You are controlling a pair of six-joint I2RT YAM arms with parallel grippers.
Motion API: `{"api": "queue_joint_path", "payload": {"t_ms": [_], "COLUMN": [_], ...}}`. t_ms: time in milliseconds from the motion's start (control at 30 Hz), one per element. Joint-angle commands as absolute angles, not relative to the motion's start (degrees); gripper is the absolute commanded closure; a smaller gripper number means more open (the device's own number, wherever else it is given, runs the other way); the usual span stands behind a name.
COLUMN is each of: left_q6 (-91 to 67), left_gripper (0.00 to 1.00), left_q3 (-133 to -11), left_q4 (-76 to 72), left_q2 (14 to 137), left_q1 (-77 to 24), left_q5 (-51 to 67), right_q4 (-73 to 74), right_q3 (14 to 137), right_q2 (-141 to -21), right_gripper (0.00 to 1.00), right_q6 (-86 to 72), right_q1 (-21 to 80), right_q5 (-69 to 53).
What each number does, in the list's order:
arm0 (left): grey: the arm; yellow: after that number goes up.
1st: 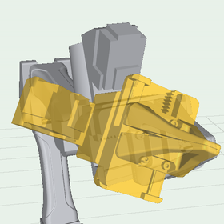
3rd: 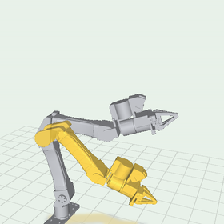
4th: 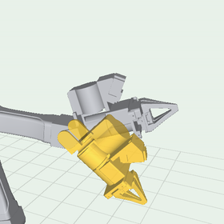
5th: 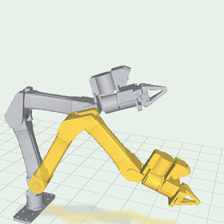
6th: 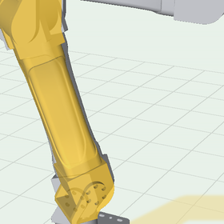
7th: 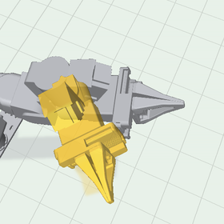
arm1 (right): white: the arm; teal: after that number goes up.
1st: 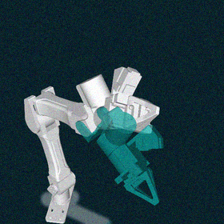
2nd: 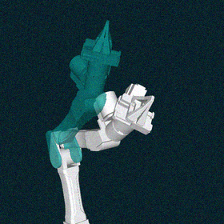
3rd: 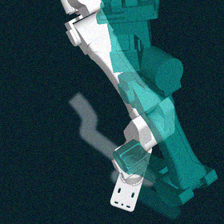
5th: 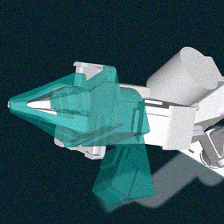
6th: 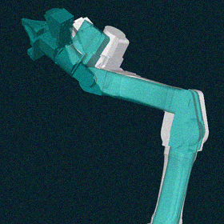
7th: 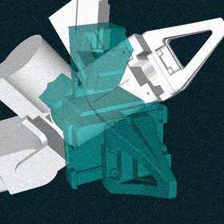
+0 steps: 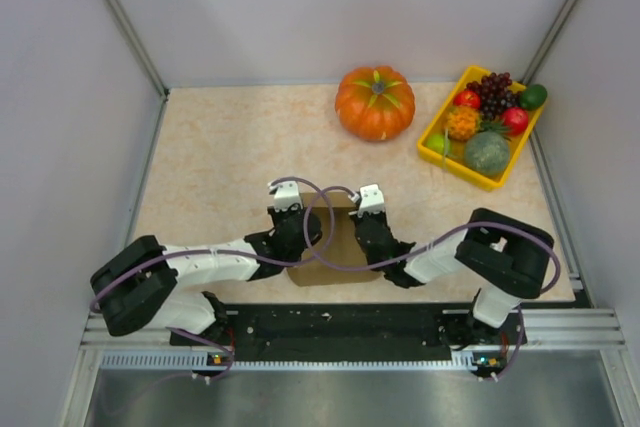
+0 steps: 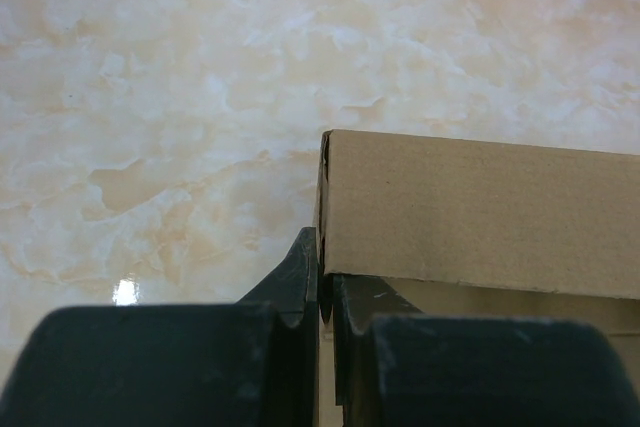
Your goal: Fold the paper box
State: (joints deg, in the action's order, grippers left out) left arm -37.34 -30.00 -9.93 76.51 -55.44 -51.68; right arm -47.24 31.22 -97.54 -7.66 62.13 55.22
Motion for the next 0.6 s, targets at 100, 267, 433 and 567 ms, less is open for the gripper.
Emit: {"api": "queue_joint_path", "payload": {"t_ms": [100,267,433,567], "left_q6": [-37.79,-37.97,-39.02,-40.60], "left_gripper": [1.00,1.00,1.00,1.00], "left_q3": [-29.62,-29.70,-30.67,-32.86], "left_q4": [-13.71,-14.24,-13.80,-11.52], "left_q2": [72.86,72.86,74.17,76.37], "left_q1": [-55.90,-55.90,-55.99,-55.99], "left_q5": [-52.03,-51.77,-52.73,-54.84], "right_q4": [-50.01,-50.28,-28.05,3.43], "right_q3": [23.64,27.06,43.29,56.59], "right_q2": [-87.63,-92.01,-102.37,-106.25], "right_gripper": [0.86,1.00,1.00,1.00], "right_q6": [-5.45,-5.27,-21.86,-43.86], "right_q1": [56.43,56.95,62.21,64.24], "right_q5": [37.34,41.64,74.51,75.22]}}
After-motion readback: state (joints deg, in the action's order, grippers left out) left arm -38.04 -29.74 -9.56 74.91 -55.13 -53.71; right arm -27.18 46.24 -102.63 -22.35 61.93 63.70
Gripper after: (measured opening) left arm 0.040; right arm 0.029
